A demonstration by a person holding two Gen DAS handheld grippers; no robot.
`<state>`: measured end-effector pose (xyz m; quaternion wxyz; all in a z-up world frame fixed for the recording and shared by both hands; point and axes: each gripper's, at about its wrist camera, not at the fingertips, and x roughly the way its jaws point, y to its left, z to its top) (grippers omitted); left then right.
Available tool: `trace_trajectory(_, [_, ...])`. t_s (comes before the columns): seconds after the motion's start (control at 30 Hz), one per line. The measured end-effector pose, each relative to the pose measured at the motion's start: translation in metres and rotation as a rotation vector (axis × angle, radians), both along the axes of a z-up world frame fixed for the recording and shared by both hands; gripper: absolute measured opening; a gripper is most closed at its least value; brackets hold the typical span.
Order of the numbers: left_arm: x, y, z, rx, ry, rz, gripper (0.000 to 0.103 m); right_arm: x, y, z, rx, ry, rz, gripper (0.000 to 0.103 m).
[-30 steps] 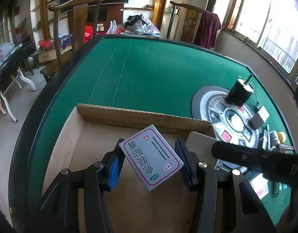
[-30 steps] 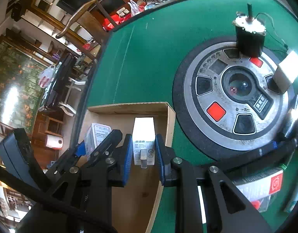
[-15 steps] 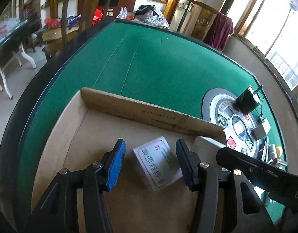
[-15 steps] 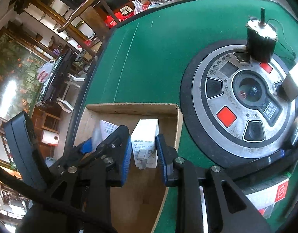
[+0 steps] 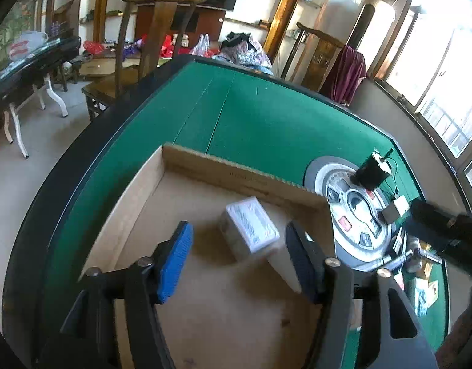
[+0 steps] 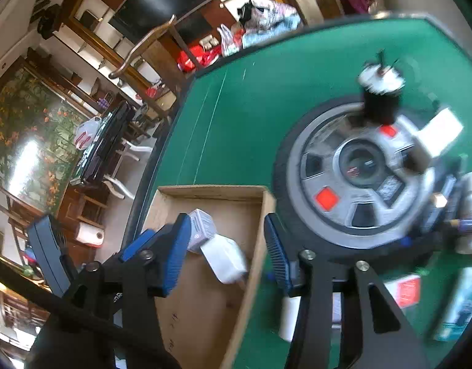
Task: Organize objects
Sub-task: 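Carry the medicine box and charger into the cardboard tray and release both, then move the left gripper back over the table toward the red glue box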
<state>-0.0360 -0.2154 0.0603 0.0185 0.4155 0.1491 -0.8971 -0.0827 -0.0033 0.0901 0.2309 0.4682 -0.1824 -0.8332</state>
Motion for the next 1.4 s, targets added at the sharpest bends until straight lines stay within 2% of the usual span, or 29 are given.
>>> trace_trajectory(0.1, [0.018, 0.005, -0.01, 0.007, 0.0, 0.036, 0.063, 0.018, 0.024, 0.012, 0.043, 0.034, -0.011, 0.055])
trace_trajectory(0.23, [0.029, 0.014, -0.034, 0.073, -0.09, 0.058, 0.063, 0.044, 0.063, 0.017, 0.092, 0.062, -0.054, 0.061])
trace_trajectory(0.33, [0.04, 0.023, -0.032, 0.081, -0.081, 0.072, 0.063, 0.06, 0.095, 0.015, 0.087, 0.057, -0.084, 0.061])
trace_trajectory(0.53, [0.061, 0.056, -0.03, 0.051, -0.081, 0.027, 0.063, 0.084, 0.145, 0.021, 0.106, 0.08, -0.123, 0.061])
trace_trajectory(0.57, [0.059, 0.059, -0.029, 0.07, -0.087, 0.002, 0.063, 0.088, 0.152, 0.024, 0.117, 0.083, -0.132, 0.061])
trace_trajectory(0.7, [0.038, 0.058, -0.033, 0.275, -0.149, -0.053, 0.063, 0.097, 0.176, 0.032, 0.097, 0.091, -0.163, 0.061])
trace_trajectory(0.77, [0.023, 0.056, -0.04, 0.309, -0.187, -0.033, 0.063, 0.102, 0.186, 0.033, 0.067, 0.092, -0.175, 0.062])
trace_trajectory(0.9, [-0.009, 0.044, -0.045, 0.352, -0.19, 0.026, 0.063, 0.109, 0.196, 0.032, 0.043, 0.094, -0.183, 0.063])
trace_trajectory(1.0, [-0.03, 0.037, -0.033, 0.353, -0.15, 0.055, 0.063, 0.111, 0.202, 0.034, 0.051, 0.105, -0.196, 0.063])
trace_trajectory(1.07, [-0.031, 0.036, -0.021, 0.349, -0.126, 0.051, 0.063, 0.111, 0.205, 0.037, 0.063, 0.111, -0.203, 0.063])
trace_trajectory(1.17, [-0.02, 0.038, 0.005, 0.32, -0.092, -0.015, 0.063, 0.112, 0.203, 0.047, 0.139, 0.13, -0.198, 0.063])
trace_trajectory(1.2, [-0.016, 0.036, 0.013, 0.29, -0.082, -0.025, 0.063, 0.112, 0.2, 0.056, 0.198, 0.153, -0.195, 0.063])
trace_trajectory(1.27, [-0.003, 0.027, 0.026, 0.168, -0.054, 0.004, 0.063, 0.117, 0.194, 0.078, 0.308, 0.223, -0.195, 0.063])
trace_trajectory(1.33, [0.009, 0.01, 0.029, 0.08, -0.041, 0.07, 0.063, 0.127, 0.184, 0.114, 0.466, 0.366, -0.225, 0.063])
trace_trajectory(1.4, [0.016, -0.008, 0.021, 0.058, -0.044, 0.12, 0.063, 0.146, 0.171, 0.155, 0.64, 0.588, -0.298, 0.066])
